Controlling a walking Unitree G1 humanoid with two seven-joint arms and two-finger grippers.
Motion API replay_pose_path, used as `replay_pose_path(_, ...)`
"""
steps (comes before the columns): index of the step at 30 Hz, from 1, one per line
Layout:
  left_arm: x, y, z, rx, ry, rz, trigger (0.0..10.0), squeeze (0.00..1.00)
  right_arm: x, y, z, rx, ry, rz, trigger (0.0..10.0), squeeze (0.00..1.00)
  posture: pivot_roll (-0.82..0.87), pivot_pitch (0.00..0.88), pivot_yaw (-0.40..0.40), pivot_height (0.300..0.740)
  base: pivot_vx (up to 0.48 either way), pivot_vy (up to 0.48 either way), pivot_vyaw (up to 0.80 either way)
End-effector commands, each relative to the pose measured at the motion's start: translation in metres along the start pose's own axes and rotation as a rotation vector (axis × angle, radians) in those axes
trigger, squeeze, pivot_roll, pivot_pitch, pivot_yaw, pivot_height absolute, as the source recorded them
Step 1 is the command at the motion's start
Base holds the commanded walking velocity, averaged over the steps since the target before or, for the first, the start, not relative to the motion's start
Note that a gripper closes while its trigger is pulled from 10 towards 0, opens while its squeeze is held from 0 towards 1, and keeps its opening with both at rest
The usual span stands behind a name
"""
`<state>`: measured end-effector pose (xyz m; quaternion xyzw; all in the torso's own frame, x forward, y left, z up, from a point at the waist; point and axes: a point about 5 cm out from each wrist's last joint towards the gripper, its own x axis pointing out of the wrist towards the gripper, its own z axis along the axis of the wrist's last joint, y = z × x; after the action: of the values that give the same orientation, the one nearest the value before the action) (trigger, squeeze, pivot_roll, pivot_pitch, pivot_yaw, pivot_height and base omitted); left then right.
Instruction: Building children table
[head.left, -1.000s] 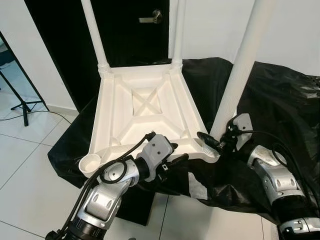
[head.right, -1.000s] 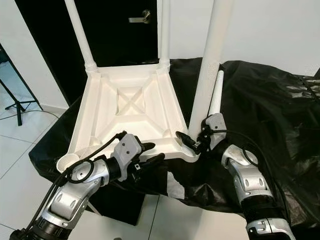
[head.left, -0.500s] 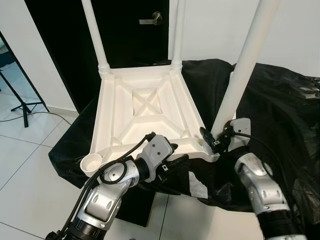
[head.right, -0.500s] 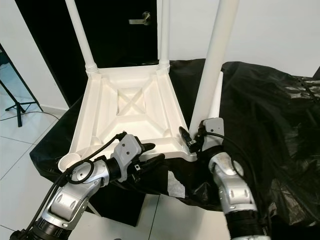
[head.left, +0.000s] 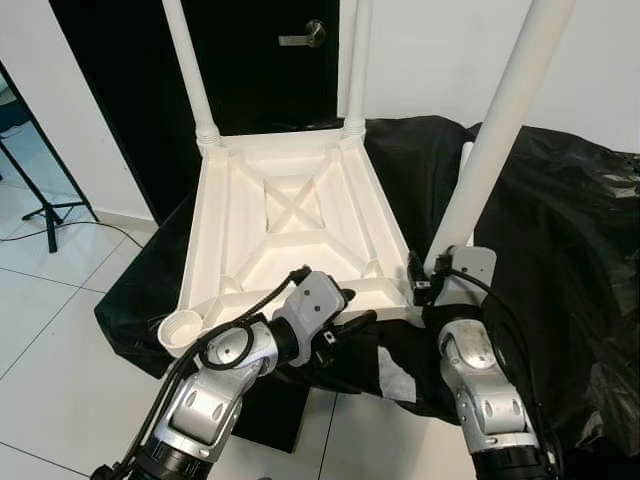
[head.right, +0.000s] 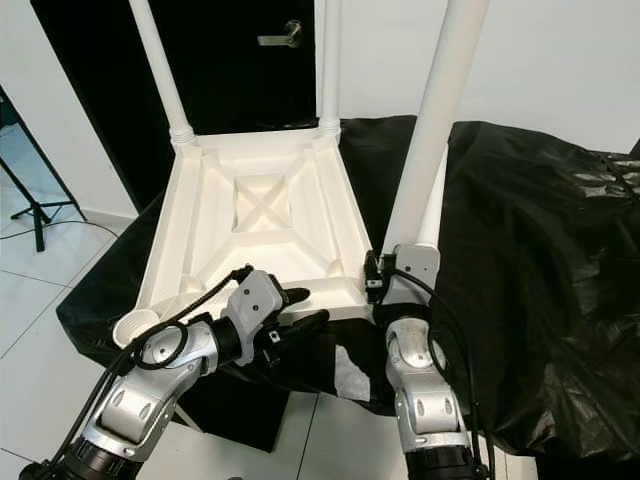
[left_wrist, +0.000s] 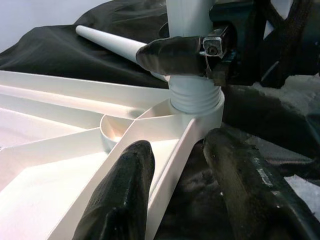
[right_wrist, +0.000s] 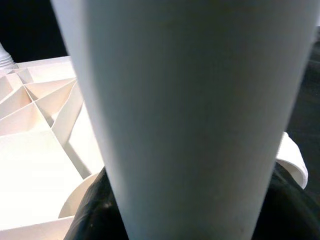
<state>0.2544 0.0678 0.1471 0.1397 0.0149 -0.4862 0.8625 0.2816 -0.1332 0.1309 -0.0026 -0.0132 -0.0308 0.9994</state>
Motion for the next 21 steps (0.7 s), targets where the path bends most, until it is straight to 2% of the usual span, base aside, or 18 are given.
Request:
replay_pose_path(1,0.001,-0.002,0.001,0.006,0.007,0.001,10.0,0.0,-0.006,-0.006,-0.023,-0.007,0.124,-0.027,10.0,0.0,0.0,0.0,0.002,0.74,0.0,0.0,0.0)
replay_pose_path(7,0.002,-0.002,0.001,0.006,0.005,0.001,10.0,0.0,-0.006,-0.008,-0.019,-0.015,0.106,-0.023,10.0,0.0,0.0,0.0,-0.001,0.74,0.0,0.0,0.0)
replay_pose_path(8,0.002,-0.002,0.001,0.006,0.005,0.002,10.0,0.0,-0.006,-0.008,-0.017,-0.019,0.098,-0.014,10.0,0.21,0.0,0.0,-0.004,0.74,0.0,0.0,0.0)
replay_pose_path(10,0.002,-0.003,0.001,0.006,0.005,0.002,10.0,0.0,-0.007,-0.008,-0.016,-0.021,0.094,-0.008,10.0,0.21,0.0,0.0,-0.004,0.74,0.0,0.0,0.0)
replay_pose_path(11,0.002,-0.003,0.001,0.006,0.005,0.003,10.0,0.0,-0.007,-0.008,-0.014,-0.021,0.085,0.007,10.0,1.0,0.0,0.0,-0.007,0.74,0.0,0.0,0.0)
replay_pose_path(18,0.001,-0.001,0.001,0.005,0.003,0.009,10.0,0.0,-0.01,-0.019,-0.006,-0.024,0.027,0.124,10.0,1.0,0.0,0.0,-0.009,0.74,0.0,0.0,0.0)
replay_pose_path(20,0.0,-0.001,0.001,0.006,0.003,0.01,10.0,0.0,-0.01,-0.024,-0.005,-0.026,0.017,0.179,10.0,1.0,0.0,0.0,-0.007,0.74,0.0,0.0,0.0)
replay_pose_path(21,-0.001,0.0,0.0,0.008,0.004,0.009,10.0,0.0,-0.01,-0.03,-0.003,-0.036,0.004,0.245,10.0,1.0,0.0,0.0,-0.002,0.74,0.0,0.0,0.0)
